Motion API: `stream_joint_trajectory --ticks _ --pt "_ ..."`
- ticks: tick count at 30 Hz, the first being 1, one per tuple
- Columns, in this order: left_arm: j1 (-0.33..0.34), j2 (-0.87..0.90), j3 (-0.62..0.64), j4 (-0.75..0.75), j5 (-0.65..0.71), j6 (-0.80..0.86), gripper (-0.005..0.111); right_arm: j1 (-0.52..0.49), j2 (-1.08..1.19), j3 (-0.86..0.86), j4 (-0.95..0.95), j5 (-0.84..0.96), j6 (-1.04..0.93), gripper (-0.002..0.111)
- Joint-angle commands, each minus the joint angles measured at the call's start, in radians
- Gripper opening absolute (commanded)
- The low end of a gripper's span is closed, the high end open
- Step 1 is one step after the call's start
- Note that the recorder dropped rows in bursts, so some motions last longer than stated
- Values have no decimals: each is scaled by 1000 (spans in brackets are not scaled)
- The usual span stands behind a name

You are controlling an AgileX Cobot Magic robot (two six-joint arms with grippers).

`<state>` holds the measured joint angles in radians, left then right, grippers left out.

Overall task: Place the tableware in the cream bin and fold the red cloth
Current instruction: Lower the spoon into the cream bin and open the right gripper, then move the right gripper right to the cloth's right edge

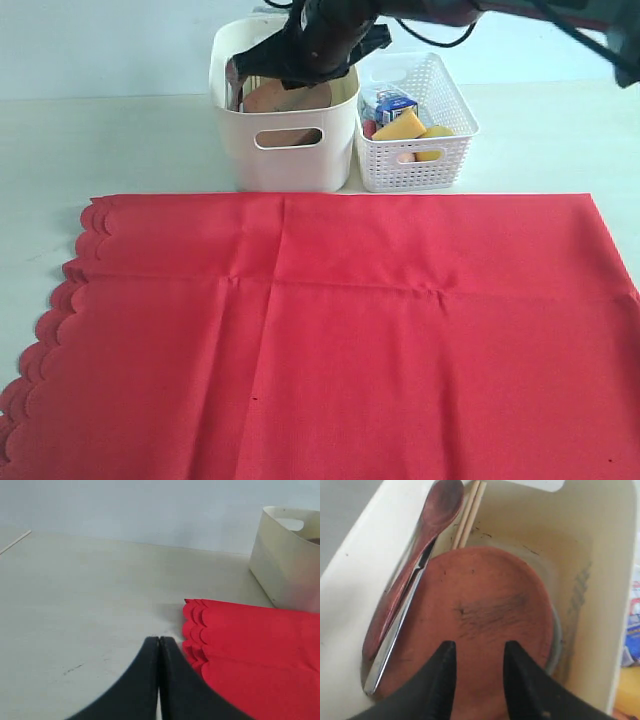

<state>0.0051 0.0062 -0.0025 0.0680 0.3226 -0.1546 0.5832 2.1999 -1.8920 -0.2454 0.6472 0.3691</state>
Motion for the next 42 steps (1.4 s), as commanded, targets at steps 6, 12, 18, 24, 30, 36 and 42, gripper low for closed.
stream_joint_trajectory --ticks 6,12,18,24,30,36,42 --pt "-6 -6 3 -1 -4 -2 1 -4 -210 0 -25 290 -63 27" --pt "-6 -6 3 -1 -4 -2 1 -16 -287 16 -31 372 -51 12" --pt "-6 -6 3 -1 -4 -2 1 -61 -415 185 -31 315 -25 4" --pt "-6 -6 3 -1 -4 -2 1 -103 -558 405 -26 235 -33 4" --pt "-6 11 -32 -1 34 -2 1 -144 -665 619 -16 178 -72 1" --pt "-6 221 -188 -1 49 -2 1 -185 -717 777 84 115 -160 0" --pt "-8 490 -359 -1 49 -2 1 -224 -719 906 206 61 -240 0"
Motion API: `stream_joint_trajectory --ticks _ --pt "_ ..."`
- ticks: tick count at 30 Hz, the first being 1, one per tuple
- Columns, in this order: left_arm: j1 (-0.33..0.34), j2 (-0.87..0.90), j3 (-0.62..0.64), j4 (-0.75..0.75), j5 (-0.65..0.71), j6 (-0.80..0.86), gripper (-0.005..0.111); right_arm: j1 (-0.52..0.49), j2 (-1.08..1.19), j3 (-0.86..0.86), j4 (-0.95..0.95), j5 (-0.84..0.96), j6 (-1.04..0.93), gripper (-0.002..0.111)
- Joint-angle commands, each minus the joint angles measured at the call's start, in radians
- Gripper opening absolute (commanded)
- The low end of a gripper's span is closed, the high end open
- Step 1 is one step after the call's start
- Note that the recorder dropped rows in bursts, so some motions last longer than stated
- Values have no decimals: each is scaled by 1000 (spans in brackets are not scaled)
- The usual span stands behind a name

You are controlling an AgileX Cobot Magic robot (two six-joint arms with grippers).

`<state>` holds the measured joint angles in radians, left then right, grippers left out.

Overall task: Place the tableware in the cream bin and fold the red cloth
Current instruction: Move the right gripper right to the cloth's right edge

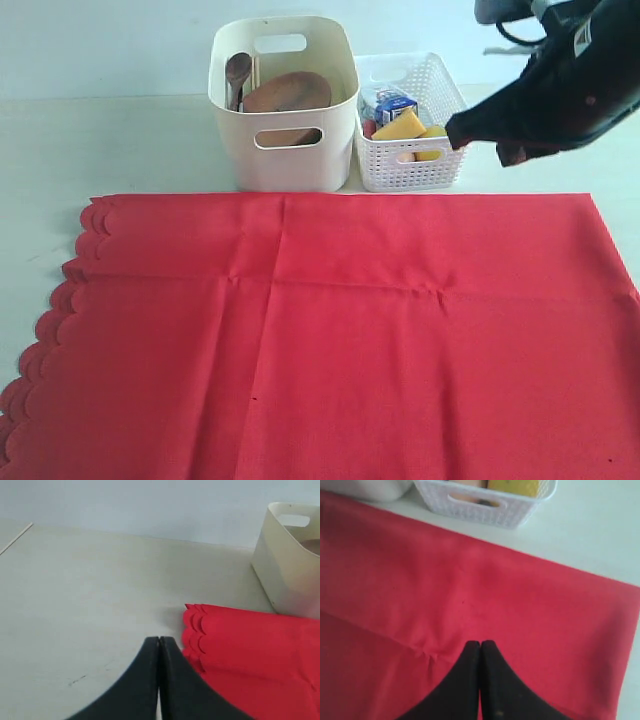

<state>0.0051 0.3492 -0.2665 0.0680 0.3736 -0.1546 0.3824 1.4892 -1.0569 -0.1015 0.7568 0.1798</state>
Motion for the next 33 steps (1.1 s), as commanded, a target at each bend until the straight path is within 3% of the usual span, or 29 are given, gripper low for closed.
stream_joint_trajectory --ticks 1,7,10,18,33 --pt "-17 193 -124 -1 -2 -2 1 -31 -8 93 66 -57 -53 0" --pt "-167 415 -264 -10 -2 -2 1 -66 -8 214 102 -102 -66 0" --pt "-207 539 -316 -43 -2 -2 1 -86 -8 260 135 -104 -83 0" --pt "-213 685 -362 -46 -10 -2 1 -94 -8 374 151 -134 -92 0" --pt "-213 686 -362 -46 -40 -2 1 -107 42 435 135 -177 -78 0"
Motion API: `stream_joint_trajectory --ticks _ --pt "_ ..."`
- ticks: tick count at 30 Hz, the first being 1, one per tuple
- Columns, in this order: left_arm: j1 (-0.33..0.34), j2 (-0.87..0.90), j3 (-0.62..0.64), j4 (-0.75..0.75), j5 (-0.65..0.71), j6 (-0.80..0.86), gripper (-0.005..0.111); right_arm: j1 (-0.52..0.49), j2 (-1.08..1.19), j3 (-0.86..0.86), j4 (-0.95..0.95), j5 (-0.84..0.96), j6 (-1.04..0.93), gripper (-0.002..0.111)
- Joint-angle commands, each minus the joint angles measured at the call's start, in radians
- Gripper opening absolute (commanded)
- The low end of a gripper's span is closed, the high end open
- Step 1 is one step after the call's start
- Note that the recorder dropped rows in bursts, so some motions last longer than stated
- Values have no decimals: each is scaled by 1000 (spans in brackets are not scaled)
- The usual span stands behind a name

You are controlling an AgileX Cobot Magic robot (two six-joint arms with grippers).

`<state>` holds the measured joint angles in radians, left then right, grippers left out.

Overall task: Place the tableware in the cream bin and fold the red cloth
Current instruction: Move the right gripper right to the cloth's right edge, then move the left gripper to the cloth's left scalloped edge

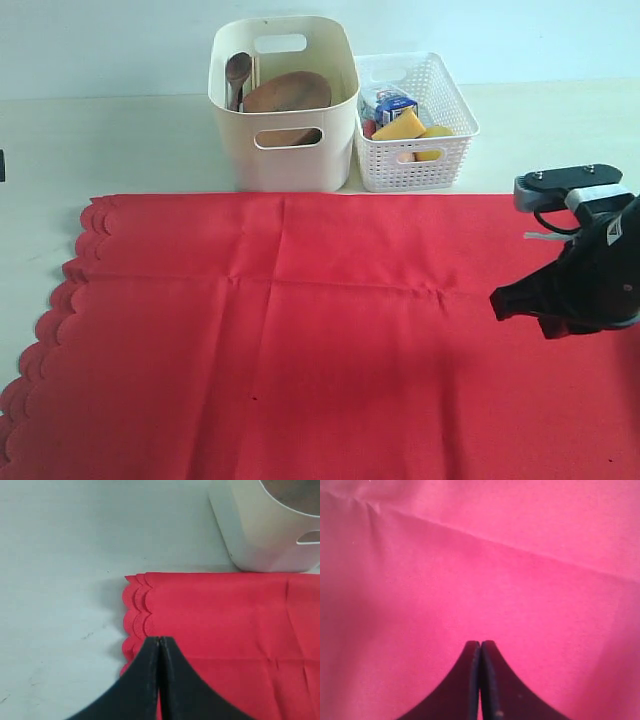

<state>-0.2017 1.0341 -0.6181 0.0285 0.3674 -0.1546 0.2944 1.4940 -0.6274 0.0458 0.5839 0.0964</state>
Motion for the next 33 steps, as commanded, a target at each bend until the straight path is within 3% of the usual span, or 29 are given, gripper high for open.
stream_joint_trajectory --ticks 1,5,10,15,21,26,30,33 --pt "-6 1 -10 -6 -49 -2 1 -26 49 7 -13 -8 5 0" --pt "-3 7 -6 -6 -57 -2 1 -72 102 7 -13 -16 8 0" --pt "33 74 -1 -6 52 -35 1 -114 141 7 2 -60 8 0" --pt "129 198 -1 -68 160 -66 1 -116 169 10 4 -115 8 0" --pt "263 388 -1 -393 234 260 2 -116 204 10 4 -165 8 0" --pt "337 541 -1 -611 265 520 23 -116 230 10 4 -174 8 0" --pt "354 629 -21 -637 274 585 49 -116 241 10 4 -176 8 0" --pt "354 657 -48 -650 274 620 56 -116 241 10 4 -176 8 0"
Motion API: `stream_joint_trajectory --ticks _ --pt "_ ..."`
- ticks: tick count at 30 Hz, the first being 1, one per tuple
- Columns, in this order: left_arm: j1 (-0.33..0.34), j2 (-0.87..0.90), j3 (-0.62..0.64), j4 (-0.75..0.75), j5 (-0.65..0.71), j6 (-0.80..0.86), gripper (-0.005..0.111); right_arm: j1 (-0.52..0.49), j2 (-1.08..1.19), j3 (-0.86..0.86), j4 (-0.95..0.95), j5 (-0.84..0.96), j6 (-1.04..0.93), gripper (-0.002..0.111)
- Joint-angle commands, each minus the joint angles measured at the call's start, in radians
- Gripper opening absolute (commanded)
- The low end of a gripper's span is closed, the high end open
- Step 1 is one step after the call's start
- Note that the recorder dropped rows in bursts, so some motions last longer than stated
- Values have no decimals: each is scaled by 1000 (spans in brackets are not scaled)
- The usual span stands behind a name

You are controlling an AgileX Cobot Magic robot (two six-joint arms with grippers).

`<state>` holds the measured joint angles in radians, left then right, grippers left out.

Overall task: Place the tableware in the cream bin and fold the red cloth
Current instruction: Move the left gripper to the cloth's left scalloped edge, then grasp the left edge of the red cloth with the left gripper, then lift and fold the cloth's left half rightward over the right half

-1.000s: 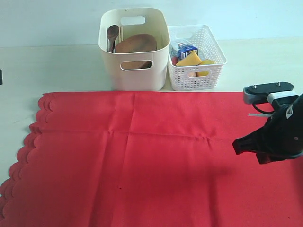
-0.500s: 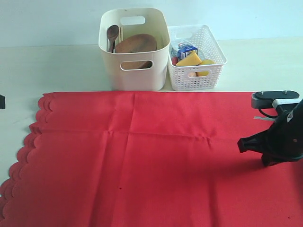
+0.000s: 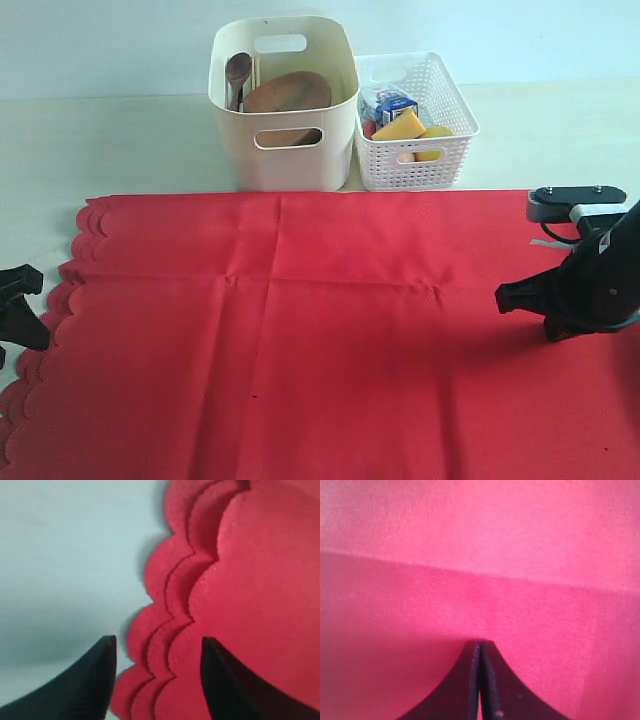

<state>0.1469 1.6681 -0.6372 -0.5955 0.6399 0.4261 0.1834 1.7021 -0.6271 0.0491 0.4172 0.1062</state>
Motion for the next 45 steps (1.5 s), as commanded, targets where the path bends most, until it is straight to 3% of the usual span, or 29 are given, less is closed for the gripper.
stream_joint_trajectory --ticks 1,10,17,19,21,22,23,24,27,35,45 --pt "5 39 -41 -28 1 49 56 -5 33 10 1 -9 -2 0" --pt "5 143 -78 -161 70 198 55 -5 32 10 1 -9 -9 0" --pt "2 225 -78 -288 205 349 53 -5 32 10 1 -21 -13 0" --pt "-1 232 -78 -319 232 389 46 -5 32 10 1 -23 -17 0" --pt "-19 235 -89 -342 262 413 28 -5 32 10 1 -23 -17 0" --pt "-40 235 -109 -342 275 413 12 -5 32 10 1 -23 -17 0" --pt "-50 235 -119 -342 283 413 6 -5 32 10 1 -26 -17 0" --pt "-82 235 -145 -354 315 413 0 -5 32 10 1 -26 -17 0" --pt "-161 235 -205 -388 391 397 0 -5 32 10 1 -26 -17 0" --pt "-507 186 -550 -420 554 136 0 3 32 10 35 -26 -17 0" --pt "-687 227 -902 -408 581 -54 0 3 32 10 170 -18 -120 0"
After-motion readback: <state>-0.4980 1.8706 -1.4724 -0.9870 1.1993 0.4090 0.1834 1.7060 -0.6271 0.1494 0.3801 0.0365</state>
